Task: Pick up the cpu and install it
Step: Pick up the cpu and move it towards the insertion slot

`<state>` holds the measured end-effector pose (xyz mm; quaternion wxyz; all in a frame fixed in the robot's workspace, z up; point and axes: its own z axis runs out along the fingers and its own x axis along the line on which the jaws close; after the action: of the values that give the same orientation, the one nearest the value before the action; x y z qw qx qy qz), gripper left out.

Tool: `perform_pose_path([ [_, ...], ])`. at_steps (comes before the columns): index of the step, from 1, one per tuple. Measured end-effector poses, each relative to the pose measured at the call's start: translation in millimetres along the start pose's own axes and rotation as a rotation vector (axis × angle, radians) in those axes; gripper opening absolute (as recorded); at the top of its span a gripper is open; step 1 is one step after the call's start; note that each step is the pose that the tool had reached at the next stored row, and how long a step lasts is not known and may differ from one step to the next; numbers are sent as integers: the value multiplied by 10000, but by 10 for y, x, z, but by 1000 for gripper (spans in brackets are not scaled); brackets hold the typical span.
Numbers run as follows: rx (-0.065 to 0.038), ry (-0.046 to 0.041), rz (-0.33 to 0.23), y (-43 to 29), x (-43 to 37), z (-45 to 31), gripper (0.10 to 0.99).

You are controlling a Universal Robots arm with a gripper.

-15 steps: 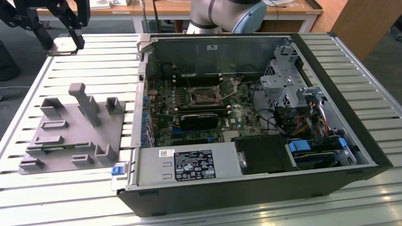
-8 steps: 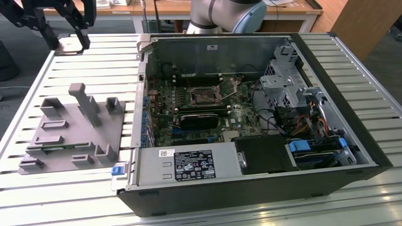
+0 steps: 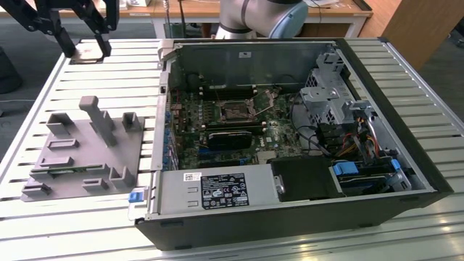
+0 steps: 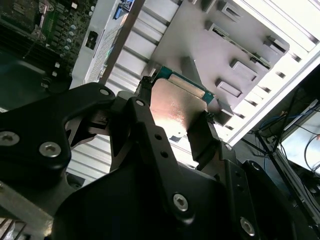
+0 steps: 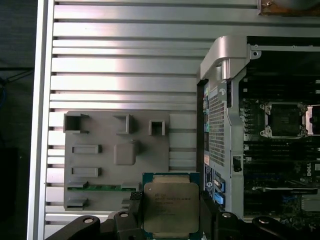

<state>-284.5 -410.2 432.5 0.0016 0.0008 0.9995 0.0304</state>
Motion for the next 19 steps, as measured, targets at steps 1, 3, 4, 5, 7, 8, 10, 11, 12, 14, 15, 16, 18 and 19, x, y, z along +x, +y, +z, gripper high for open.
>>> perform_pose_path([
  [1,0,0,0,0,-11,0,541],
  [3,0,0,0,0,-33,0,541],
  [4,0,-1,0,0,-45,1,541],
  [5,0,0,0,1,-57,1,541],
  [7,0,0,0,1,-81,1,541],
  [8,0,0,0,1,-92,1,541],
  [10,0,0,0,1,-114,0,541],
  [11,0,0,0,1,-125,0,541],
  [12,0,0,0,1,-136,0,541],
  [14,0,-1,1,1,-157,1,541],
  [15,0,0,1,1,-168,1,541],
  [16,0,0,0,1,-179,1,541],
  [18,0,0,0,1,-202,1,541],
  [19,0,0,0,1,-213,1,541],
])
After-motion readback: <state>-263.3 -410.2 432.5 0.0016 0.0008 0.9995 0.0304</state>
